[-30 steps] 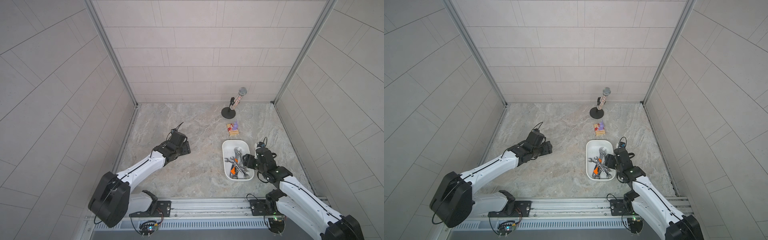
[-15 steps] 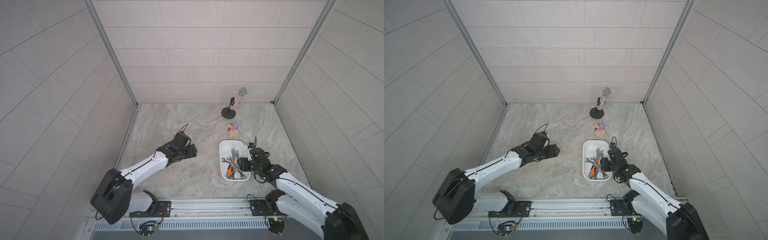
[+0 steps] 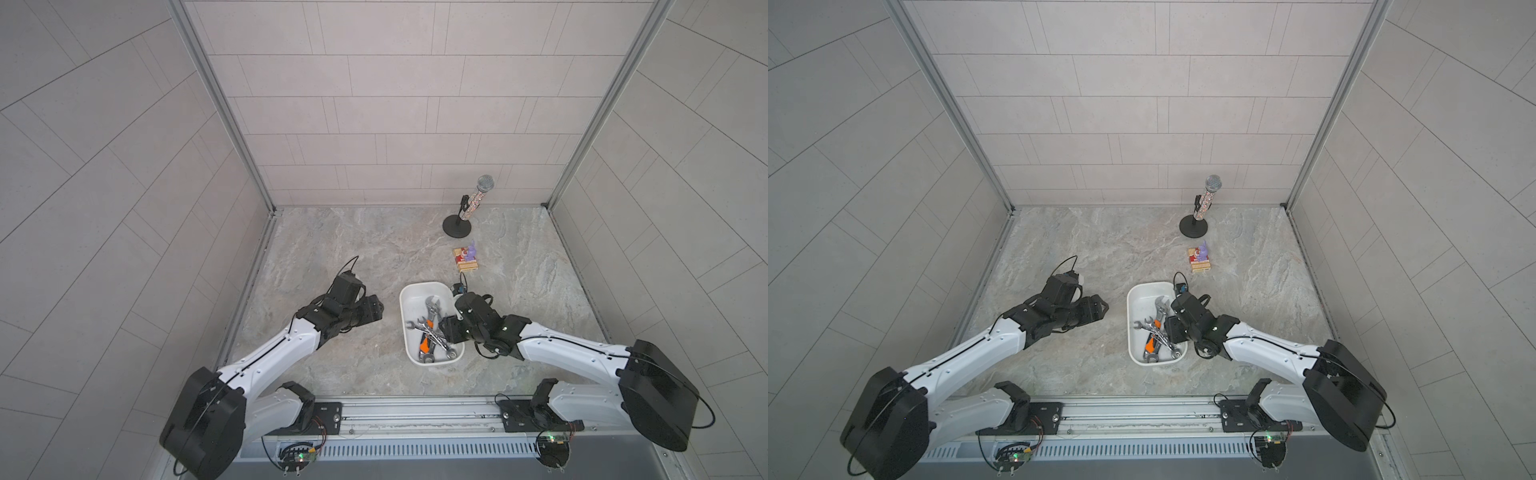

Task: Take out the wrench from the storage box
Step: Move the storage box to the center of the board.

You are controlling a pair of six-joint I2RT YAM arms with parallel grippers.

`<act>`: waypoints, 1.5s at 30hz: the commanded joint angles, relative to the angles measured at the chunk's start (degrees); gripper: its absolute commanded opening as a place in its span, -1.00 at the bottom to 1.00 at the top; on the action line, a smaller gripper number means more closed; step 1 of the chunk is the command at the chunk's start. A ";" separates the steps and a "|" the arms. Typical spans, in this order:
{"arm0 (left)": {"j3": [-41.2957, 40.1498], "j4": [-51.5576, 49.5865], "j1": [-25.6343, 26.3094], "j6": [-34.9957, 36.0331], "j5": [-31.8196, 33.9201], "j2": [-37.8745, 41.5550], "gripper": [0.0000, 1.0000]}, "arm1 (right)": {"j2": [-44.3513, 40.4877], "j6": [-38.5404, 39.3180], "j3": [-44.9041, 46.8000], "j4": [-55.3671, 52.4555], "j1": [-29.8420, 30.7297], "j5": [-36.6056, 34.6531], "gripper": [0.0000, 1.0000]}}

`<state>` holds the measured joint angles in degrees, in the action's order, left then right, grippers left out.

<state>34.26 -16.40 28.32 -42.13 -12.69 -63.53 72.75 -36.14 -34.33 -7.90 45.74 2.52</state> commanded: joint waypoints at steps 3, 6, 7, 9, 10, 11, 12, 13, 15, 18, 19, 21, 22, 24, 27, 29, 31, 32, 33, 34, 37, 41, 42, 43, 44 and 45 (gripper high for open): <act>0.19 -11.04 -0.61 3.07 0.90 5.24 0.66 | 5.02 -0.40 -7.55 2.79 4.96 2.37 0.25; -0.04 -13.37 -0.63 2.67 0.09 6.46 0.67 | 5.01 1.80 -8.30 1.59 4.91 4.84 0.29; -0.28 -13.31 -0.63 2.43 -0.64 6.72 0.66 | 4.79 2.74 -8.27 0.93 4.81 5.61 0.31; -0.50 -13.01 -0.56 1.79 -1.79 6.81 0.67 | 4.19 4.39 -8.04 -0.71 4.34 7.35 0.35; -0.59 -12.75 -0.63 1.54 -2.51 6.66 0.67 | 3.83 5.10 -7.71 -1.53 3.87 8.67 0.37; -0.69 -12.37 -0.63 1.28 -3.35 6.39 0.68 | 3.41 5.84 -7.37 -2.11 3.44 9.99 0.38; -0.73 -11.76 -0.59 1.14 -4.41 6.08 0.69 | 2.84 6.48 -6.85 -2.74 2.90 11.50 0.40; -0.83 -11.27 -0.54 1.02 -5.43 5.57 0.69 | 2.28 7.01 -6.28 -3.31 2.47 13.07 0.42; -0.69 -10.80 -0.05 0.96 -6.78 4.08 0.69 | 1.76 7.45 -5.92 -4.38 2.21 14.77 0.49; 0.22 -11.62 0.75 1.35 -9.08 1.07 0.69 | 2.29 7.31 -5.93 -5.72 2.25 18.01 0.52; 0.36 -11.79 0.99 1.35 -9.40 0.50 0.69 | 2.61 7.19 -5.88 -5.74 2.26 18.72 0.52; 0.75 -11.72 1.21 1.35 -9.55 -0.39 0.69 | 3.35 6.86 -5.53 -5.17 2.34 19.83 0.51; 0.89 -11.43 1.22 1.30 -9.68 -0.54 0.69 | 3.54 6.78 -5.51 -4.77 2.34 20.11 0.51; 1.24 -10.16 1.21 1.05 -10.42 -0.81 0.69 | 4.03 6.44 -5.36 -3.53 2.36 20.63 0.51; 0.98 -7.85 1.22 0.94 -11.81 -1.13 0.69 | 5.11 6.34 -5.66 -1.78 2.45 21.85 0.51; 0.90 -6.77 1.22 -1.00 -12.18 -1.32 0.69 | 6.36 6.43 -6.24 -0.97 2.54 22.81 0.50; 1.05 -6.00 1.22 -1.28 -12.27 -1.65 0.68 | 7.68 6.78 -7.11 -0.59 2.52 23.74 0.49; 1.23 -5.56 1.17 -1.55 -12.35 -1.69 0.68 | 8.40 7.02 -7.63 -0.37 2.60 24.12 0.48; 1.39 -5.03 1.13 -1.72 -12.36 -1.89 0.67 | 9.09 7.34 -8.19 -0.27 2.60 24.53 0.48; 1.50 -4.47 1.00 -2.02 -12.23 -1.92 0.66 | 9.77 7.55 -8.83 -0.19 2.60 24.67 0.48; 1.59 -2.58 0.37 -3.40 -12.36 -2.44 0.56 | 11.19 7.95 -10.41 0.37 2.88 25.34 0.48; 0.67 0.06 -1.66 -5.46 -13.90 -4.51 0.30 | 13.25 8.37 -11.86 1.35 3.03 25.93 0.46; 0.40 0.58 -2.07 -5.87 -14.31 -4.95 0.22 | 13.73 8.44 -12.06 1.60 3.04 26.02 0.46; 0.12 0.93 -2.48 -6.18 -14.71 -5.36 0.14 | 14.43 8.45 -12.32 2.04 3.04 26.10 0.45; -0.05 0.93 -2.77 -6.38 -14.81 -5.73 0.06 | 14.97 8.45 -12.48 2.48 3.04 26.19 0.45; -0.20 0.93 -2.95 -6.39 -14.82 -5.89 -0.01 | 15.49 8.45 -12.69 2.78 3.13 26.28 0.43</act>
<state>34.26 -18.26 25.74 -47.44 -25.50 -68.75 86.98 -28.84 -45.25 -9.37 48.25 26.94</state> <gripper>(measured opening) 0.514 0.720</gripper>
